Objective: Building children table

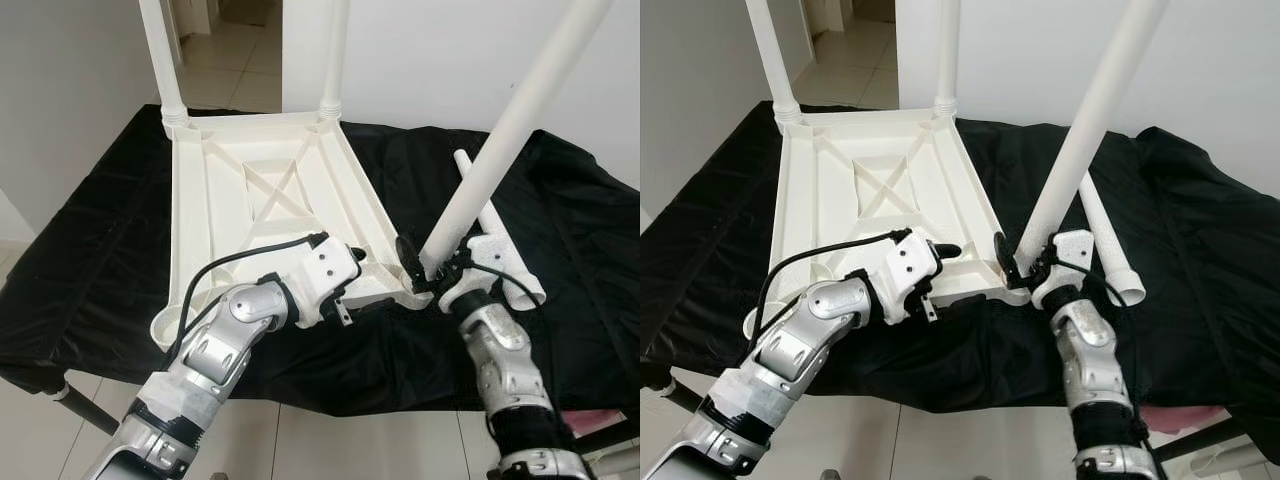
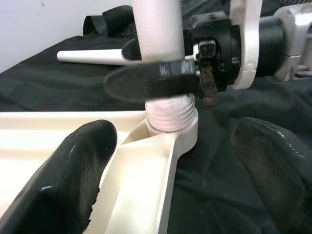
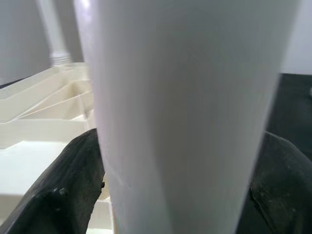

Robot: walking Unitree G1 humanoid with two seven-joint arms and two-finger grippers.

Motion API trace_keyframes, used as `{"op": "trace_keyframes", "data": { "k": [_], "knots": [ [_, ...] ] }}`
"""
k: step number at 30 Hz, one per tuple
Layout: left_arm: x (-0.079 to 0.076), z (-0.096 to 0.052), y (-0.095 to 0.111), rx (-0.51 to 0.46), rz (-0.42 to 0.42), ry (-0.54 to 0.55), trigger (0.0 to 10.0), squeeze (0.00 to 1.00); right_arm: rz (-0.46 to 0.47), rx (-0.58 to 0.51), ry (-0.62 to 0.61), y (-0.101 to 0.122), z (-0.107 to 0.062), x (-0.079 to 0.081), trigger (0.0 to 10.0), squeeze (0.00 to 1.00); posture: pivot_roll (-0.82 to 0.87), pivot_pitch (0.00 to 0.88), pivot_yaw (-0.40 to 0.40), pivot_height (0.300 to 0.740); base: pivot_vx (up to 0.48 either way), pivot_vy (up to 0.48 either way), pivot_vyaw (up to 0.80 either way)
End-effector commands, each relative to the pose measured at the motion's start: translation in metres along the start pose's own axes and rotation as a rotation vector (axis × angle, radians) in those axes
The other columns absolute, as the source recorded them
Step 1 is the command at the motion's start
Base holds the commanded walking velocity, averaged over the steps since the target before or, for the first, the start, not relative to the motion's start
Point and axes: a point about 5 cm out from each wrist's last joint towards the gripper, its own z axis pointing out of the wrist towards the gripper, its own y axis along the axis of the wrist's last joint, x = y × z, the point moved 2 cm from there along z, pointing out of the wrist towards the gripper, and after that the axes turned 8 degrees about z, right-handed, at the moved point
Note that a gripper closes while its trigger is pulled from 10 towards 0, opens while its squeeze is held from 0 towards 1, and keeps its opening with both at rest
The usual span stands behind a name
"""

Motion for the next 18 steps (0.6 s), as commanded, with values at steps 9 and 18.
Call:
{"op": "trace_keyframes", "data": {
  "k": [9,18],
  "knots": [
    [-0.003,0.002,0.002,-0.004,0.006,-0.04,10.0,0.0,-0.015,0.11,0.176,-0.013,0.004,0.001,0.0,0.0,0.02,0.0,-0.025,0.74,0.0,0.0,0.0],
    [-0.005,0.001,0.002,-0.005,0.0,-0.036,10.0,0.0,-0.026,0.121,0.155,-0.013,0.002,-0.013,1.1,0.0,0.01,0.0,-0.033,0.74,0.0,0.0,0.0]
  ]
}}
